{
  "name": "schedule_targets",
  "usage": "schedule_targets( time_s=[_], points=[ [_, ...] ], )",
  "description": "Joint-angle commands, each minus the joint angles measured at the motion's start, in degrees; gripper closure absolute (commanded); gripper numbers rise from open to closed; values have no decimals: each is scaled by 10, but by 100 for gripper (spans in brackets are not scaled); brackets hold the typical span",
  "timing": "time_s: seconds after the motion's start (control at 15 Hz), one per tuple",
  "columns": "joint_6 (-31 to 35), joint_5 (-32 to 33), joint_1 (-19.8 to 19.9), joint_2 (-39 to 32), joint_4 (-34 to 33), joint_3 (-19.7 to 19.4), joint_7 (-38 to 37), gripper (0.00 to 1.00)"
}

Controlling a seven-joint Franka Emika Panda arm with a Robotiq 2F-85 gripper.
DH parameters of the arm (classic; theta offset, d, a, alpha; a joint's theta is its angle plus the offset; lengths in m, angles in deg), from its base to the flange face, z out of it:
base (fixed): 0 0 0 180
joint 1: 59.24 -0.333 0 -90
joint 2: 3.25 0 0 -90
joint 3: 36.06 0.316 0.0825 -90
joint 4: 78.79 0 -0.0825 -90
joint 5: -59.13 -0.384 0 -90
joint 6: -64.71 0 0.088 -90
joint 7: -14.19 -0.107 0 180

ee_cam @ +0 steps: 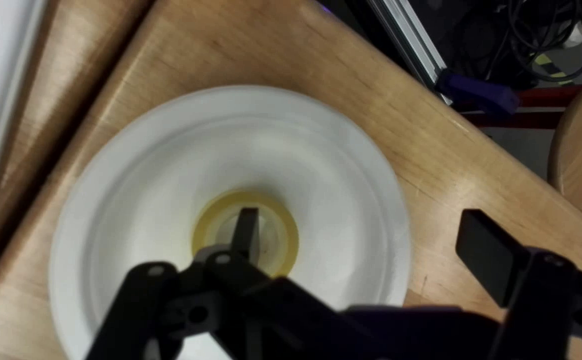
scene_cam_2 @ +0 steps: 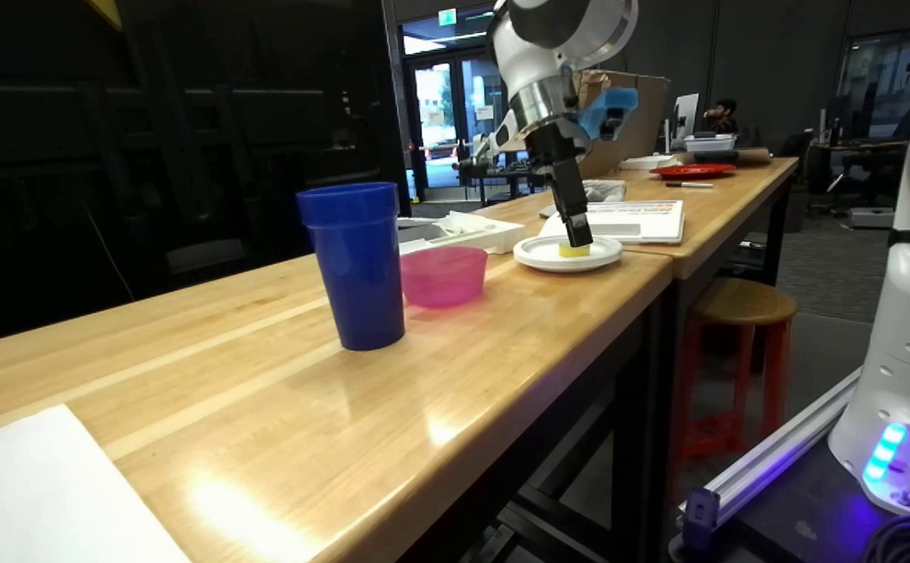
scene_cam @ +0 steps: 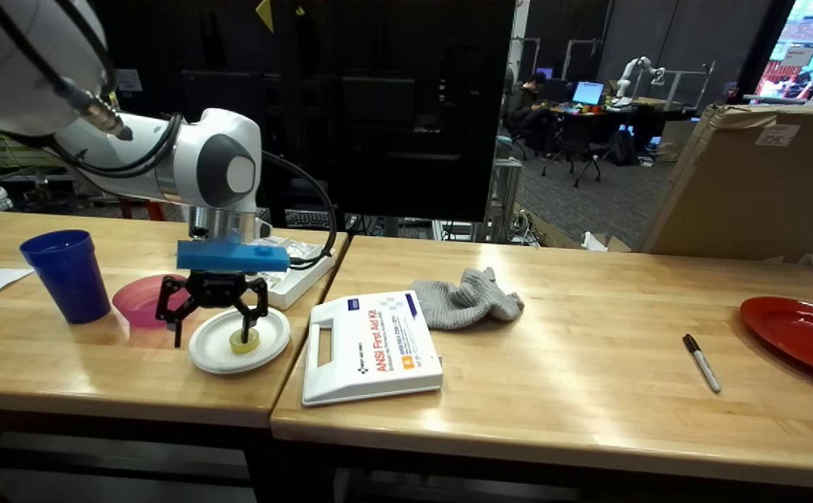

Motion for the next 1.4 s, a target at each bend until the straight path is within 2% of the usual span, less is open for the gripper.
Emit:
schedule_targets(
  time_s=[0.0,0.33,0.4,0.47,0.53,0.73,1.07,1.2,1.33],
  points=[
    [-32,23,9,-17,-24,16,-23,0],
    [-56,35,9,-34,-42,24,-37,0],
    [-60,37,10,-38,-46,26,-41,16],
    [-65,38,11,-42,-50,28,-44,26],
    [-68,38,12,-45,-54,28,-44,31],
    [-83,31,15,-57,-66,27,-35,57],
    [-93,26,24,-66,-75,24,-34,95],
    [-97,24,30,-67,-76,22,-33,100],
    [-102,24,36,-67,-77,21,-35,97]
  ],
)
